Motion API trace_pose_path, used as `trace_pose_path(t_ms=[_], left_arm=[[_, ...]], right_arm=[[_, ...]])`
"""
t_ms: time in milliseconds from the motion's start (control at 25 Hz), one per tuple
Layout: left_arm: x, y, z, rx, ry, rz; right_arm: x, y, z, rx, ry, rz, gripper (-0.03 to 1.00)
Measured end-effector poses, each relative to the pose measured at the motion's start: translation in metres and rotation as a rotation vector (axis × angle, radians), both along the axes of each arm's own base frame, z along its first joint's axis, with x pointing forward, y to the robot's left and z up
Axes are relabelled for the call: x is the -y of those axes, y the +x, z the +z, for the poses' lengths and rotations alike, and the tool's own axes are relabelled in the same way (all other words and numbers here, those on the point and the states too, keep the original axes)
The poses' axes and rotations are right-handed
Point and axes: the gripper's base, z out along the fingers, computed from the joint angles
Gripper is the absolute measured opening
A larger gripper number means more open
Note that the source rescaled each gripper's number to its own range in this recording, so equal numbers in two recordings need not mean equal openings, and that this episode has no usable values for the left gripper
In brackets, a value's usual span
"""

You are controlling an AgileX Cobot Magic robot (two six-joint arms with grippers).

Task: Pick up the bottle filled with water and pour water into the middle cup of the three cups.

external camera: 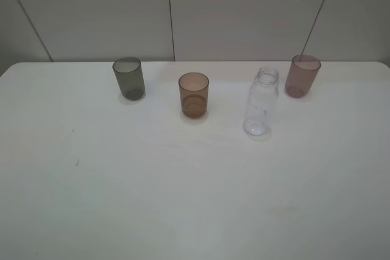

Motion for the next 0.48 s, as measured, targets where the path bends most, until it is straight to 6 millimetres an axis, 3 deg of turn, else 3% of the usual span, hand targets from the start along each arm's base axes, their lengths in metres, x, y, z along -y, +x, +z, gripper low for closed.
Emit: trace_pose_path(t_ms=[480], left_arm=[[0.0,0.0,0.0,0.0,0.0,0.0]], right_arm=[[0.001,-0.011,0.0,0.07,0.004,-0.011,1.0]])
